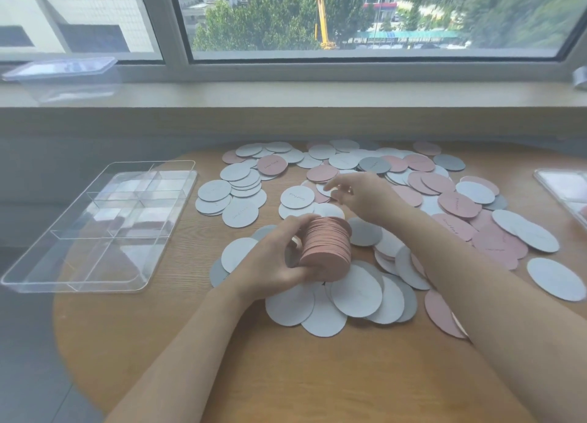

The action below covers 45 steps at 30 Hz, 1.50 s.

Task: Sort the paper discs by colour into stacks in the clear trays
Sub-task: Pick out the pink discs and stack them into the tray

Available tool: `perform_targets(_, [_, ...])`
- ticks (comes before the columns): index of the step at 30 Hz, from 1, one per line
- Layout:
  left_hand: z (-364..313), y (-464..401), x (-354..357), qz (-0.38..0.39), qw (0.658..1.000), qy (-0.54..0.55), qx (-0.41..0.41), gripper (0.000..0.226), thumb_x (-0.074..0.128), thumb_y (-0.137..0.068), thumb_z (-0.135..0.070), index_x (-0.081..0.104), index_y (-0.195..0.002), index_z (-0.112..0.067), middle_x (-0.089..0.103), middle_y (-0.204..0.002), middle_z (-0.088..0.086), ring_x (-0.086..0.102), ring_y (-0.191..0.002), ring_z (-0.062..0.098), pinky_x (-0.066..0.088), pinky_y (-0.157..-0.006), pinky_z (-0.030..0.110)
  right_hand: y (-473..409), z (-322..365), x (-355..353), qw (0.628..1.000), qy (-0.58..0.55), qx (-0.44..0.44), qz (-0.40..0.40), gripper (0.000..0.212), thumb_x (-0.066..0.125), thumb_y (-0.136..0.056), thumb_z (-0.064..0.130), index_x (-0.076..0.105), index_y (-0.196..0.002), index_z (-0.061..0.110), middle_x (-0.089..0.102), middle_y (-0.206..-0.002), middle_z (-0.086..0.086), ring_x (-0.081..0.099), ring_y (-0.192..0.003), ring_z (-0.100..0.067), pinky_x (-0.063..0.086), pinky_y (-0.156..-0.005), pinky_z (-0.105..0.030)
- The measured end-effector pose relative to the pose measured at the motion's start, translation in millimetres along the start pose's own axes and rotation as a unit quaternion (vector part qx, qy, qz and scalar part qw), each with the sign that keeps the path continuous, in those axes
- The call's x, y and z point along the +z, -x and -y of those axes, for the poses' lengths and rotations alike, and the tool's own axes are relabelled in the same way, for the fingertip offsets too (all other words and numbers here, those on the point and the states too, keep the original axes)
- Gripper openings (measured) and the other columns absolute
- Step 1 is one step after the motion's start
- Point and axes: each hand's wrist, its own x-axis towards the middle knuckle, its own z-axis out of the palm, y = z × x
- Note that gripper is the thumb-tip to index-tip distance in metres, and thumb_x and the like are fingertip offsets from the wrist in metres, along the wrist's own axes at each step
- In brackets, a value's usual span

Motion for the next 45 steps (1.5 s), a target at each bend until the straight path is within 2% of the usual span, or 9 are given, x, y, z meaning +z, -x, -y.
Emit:
perform_targets(3, [0.4,0.1,-1.3,-0.002,1.0,0.006,0.007,0.08,0.087,-0.075,-0.025,0.045,-0.144,-0.025,0.057,-0.131,-0.011,0.055,-0.12,0.013,0.049,-0.091,0.029,-29.9,0.6,10.2,0.988,0.133,-0.049,0.057,0.03,0.058,-0.097,0.035,0.062,-0.127,0.036,0.05,-0.107,0.01,0.051,-0.107,-0.015,0.033,-0.079,-0.028])
perform_targets(7, [-0.6,0.6,-3.2,-0.004,1.0,0.011,0.019,0.08,0.086,-0.076,-0.025,0.045,-0.144,-0.023,0.057,-0.131,-0.008,0.054,-0.123,0.018,0.051,-0.093,0.036,-54.2,-3.1,18.0,0.955,0.25,-0.132,0.091,0.033,0.053,-0.099,0.03,0.059,-0.13,0.038,0.047,-0.119,0.005,0.041,-0.11,-0.017,0.036,-0.087,-0.032])
perform_targets(11, [-1.7,1.2,-4.4,-0.002,1.0,0.011,0.011,0.079,0.087,-0.075,-0.027,0.046,-0.143,-0.023,0.058,-0.128,-0.008,0.056,-0.119,0.018,0.052,-0.091,0.038,-58.7,-7.7,17.6,0.942,0.278,-0.161,0.099,0.028,0.052,-0.1,0.037,0.062,-0.126,0.036,0.047,-0.13,0.008,0.038,-0.118,-0.017,0.031,-0.093,-0.035])
perform_targets(17, [-2.0,2.4,-6.3,0.0,1.0,-0.005,0.008,0.078,0.087,-0.074,-0.03,0.046,-0.14,-0.027,0.059,-0.127,-0.012,0.056,-0.12,0.016,0.052,-0.092,0.035,-58.9,-8.8,15.0,0.93,0.295,-0.174,0.137,0.048,0.057,-0.095,0.016,0.052,-0.139,0.034,0.043,-0.143,0.019,0.034,-0.133,-0.014,0.028,-0.106,-0.035])
perform_targets(25, [-4.9,3.2,-7.9,-0.006,1.0,-0.001,0.0,0.078,0.087,-0.073,-0.03,0.047,-0.14,-0.027,0.059,-0.127,-0.013,0.057,-0.118,0.011,0.052,-0.093,0.033,-54.1,-19.3,21.6,0.948,0.244,-0.199,0.048,0.016,0.061,-0.096,0.029,0.074,-0.105,0.031,0.063,-0.116,0.02,0.048,-0.119,-0.011,0.02,-0.109,-0.031])
perform_targets(30, [-6.5,3.0,-8.5,-0.005,1.0,0.003,0.005,0.076,0.086,-0.074,-0.028,0.048,-0.139,-0.027,0.059,-0.128,-0.013,0.056,-0.121,0.014,0.053,-0.093,0.033,-49.0,-19.7,17.7,0.94,0.255,-0.226,0.01,0.011,0.069,-0.088,0.017,0.074,-0.084,0.025,0.067,-0.091,0.01,0.055,-0.103,-0.018,0.025,-0.101,-0.028])
perform_targets(33, [-7.4,3.6,-9.0,-0.008,1.0,0.002,0.002,0.076,0.087,-0.074,-0.026,0.048,-0.139,-0.028,0.059,-0.127,-0.016,0.055,-0.122,0.012,0.053,-0.093,0.029,-37.9,-17.4,14.5,0.956,0.194,-0.211,-0.065,0.015,0.066,-0.084,0.003,0.071,-0.085,0.017,0.068,-0.088,0.001,0.057,-0.095,-0.026,0.031,-0.094,-0.029])
perform_targets(37, [-5.9,3.2,-9.1,-0.011,1.0,0.004,-0.007,0.079,0.088,-0.073,-0.022,0.047,-0.141,-0.028,0.059,-0.128,-0.015,0.055,-0.12,0.004,0.051,-0.094,0.023,-5.0,-4.2,-1.8,0.984,0.003,-0.106,-0.146,0.013,0.055,-0.096,0.013,0.068,-0.098,0.014,0.071,-0.089,-0.003,0.061,-0.086,-0.026,0.045,-0.08,-0.032])
perform_targets(45, [-5.4,1.2,-2.4,-0.034,0.998,0.042,-0.014,0.077,0.09,-0.072,-0.019,0.051,-0.138,-0.029,0.06,-0.123,-0.022,0.055,-0.12,0.002,0.052,-0.095,0.022,76.7,4.9,-5.0,0.97,-0.2,-0.02,-0.134,0.024,0.056,-0.098,0.015,0.068,-0.099,0.036,0.07,-0.083,0.006,0.065,-0.069,-0.013,0.049,-0.068,-0.021])
